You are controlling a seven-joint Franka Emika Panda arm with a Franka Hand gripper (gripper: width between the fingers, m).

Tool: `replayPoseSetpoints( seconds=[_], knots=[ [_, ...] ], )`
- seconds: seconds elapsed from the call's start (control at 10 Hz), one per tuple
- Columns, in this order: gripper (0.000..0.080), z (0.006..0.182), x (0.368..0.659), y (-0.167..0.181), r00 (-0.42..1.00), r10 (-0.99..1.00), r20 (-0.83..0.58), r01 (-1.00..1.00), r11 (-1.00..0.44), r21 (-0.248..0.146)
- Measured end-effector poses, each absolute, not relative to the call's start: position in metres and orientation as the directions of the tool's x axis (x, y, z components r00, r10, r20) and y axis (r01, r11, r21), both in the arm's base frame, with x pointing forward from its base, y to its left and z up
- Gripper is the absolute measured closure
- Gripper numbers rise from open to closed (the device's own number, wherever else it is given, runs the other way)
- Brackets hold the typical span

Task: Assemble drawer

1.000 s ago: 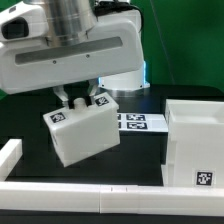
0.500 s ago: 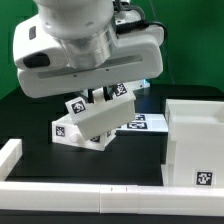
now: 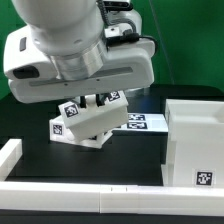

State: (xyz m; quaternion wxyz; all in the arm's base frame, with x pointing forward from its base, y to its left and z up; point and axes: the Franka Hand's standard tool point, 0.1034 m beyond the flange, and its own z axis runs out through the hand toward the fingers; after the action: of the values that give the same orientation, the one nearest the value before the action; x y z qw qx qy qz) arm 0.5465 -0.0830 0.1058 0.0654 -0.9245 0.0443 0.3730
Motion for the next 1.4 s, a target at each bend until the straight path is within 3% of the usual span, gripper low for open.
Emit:
replayPoseSetpoints(
  seconds=[0.6,0.8,1.0,1.4],
  knots=[
    [0.0637,0.099,0.55,-0.093,0.716,-0.031,-0.698,-0.141,-0.985,-0.101],
    [0.0637,0.096,0.561,-0.098,0.655,-0.121,-0.746,-0.201,-0.98,-0.017],
    [0.0637,0.085,0.566,-0.096,0.642,-0.097,-0.76,-0.196,-0.98,-0.041],
    [0.0637,0.084,0.569,-0.095,0.663,-0.099,-0.742,-0.192,-0.981,-0.041]
  ],
)
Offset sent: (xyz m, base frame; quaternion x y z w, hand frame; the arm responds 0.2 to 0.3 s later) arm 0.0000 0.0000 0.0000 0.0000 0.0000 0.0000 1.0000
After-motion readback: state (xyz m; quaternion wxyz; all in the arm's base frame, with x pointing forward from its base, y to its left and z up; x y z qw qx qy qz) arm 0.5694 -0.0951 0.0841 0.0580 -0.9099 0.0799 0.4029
